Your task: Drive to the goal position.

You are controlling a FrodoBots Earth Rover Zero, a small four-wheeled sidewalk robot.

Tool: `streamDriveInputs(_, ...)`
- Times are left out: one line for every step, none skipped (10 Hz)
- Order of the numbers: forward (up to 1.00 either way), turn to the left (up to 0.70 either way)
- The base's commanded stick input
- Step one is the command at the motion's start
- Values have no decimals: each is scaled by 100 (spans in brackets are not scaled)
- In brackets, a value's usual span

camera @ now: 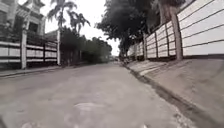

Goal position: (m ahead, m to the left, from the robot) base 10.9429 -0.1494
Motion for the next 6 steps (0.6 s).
streamDriveInputs(85,4)
streamDriveInputs(85,4)
streamDriveInputs(85,3)
streamDriveInputs(85,2)
streamDriveInputs(85,1)
streamDriveInputs(85,-7)
